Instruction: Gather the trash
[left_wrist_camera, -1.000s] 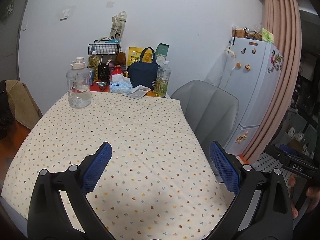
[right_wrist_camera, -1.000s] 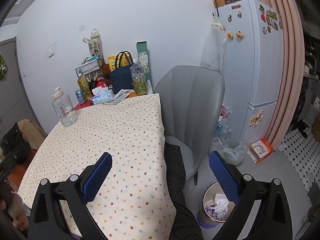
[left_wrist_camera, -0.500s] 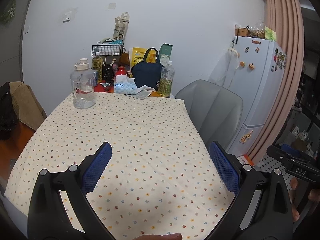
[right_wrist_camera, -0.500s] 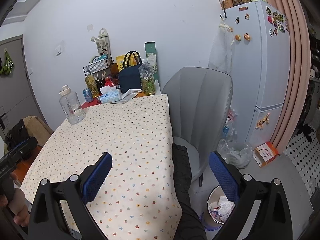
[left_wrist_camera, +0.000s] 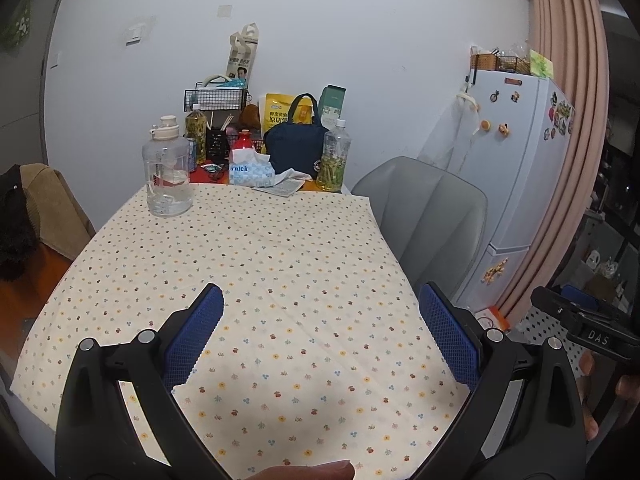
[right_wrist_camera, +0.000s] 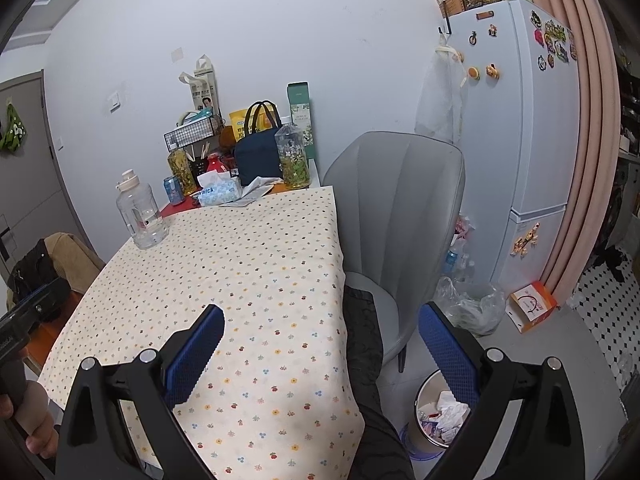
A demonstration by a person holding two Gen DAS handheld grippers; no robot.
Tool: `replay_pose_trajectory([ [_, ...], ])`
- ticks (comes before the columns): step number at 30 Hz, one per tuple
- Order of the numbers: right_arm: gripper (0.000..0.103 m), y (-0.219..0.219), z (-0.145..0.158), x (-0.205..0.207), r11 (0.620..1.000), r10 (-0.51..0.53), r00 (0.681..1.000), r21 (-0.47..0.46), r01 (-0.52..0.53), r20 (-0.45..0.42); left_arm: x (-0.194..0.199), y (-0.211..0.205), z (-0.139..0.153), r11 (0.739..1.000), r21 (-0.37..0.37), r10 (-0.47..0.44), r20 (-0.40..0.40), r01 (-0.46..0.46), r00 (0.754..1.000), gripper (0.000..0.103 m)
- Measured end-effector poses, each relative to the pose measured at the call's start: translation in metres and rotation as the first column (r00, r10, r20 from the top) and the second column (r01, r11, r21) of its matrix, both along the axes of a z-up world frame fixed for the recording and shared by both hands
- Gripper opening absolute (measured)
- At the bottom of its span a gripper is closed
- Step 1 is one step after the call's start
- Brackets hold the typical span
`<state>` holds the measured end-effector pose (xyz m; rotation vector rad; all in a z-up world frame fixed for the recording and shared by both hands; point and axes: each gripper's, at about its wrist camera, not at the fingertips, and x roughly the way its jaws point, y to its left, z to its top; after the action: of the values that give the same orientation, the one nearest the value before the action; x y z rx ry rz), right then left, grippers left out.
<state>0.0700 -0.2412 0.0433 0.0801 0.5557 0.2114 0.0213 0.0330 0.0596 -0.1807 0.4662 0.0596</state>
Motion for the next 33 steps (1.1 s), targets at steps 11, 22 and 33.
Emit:
replay_pose_trajectory([
  [11, 0.095, 0.005, 0.000, 0.003, 0.999, -0.018, 1.000, -0.037, 0.018, 0.012, 0.002, -0.001, -0.010, 1.000, 0.009, -0.012, 0.000, 0.012, 1.000, 0.097],
  [22, 0.095, 0.007, -0.006, 0.007, 0.998, -0.029, 1.000, -0.053, 0.029, 0.001, 0.009, -0.001, -0.020, 1.000, 0.020, -0.016, -0.035, 0.017, 0.999, 0.097],
  [33, 0.095, -0.002, -0.005, 0.003, 0.998, -0.040, 0.999, -0.037, 0.040, 0.009, 0.010, -0.005, -0.020, 1.000, 0.017, -0.010, -0.034, 0.010, 0.999, 0.097],
])
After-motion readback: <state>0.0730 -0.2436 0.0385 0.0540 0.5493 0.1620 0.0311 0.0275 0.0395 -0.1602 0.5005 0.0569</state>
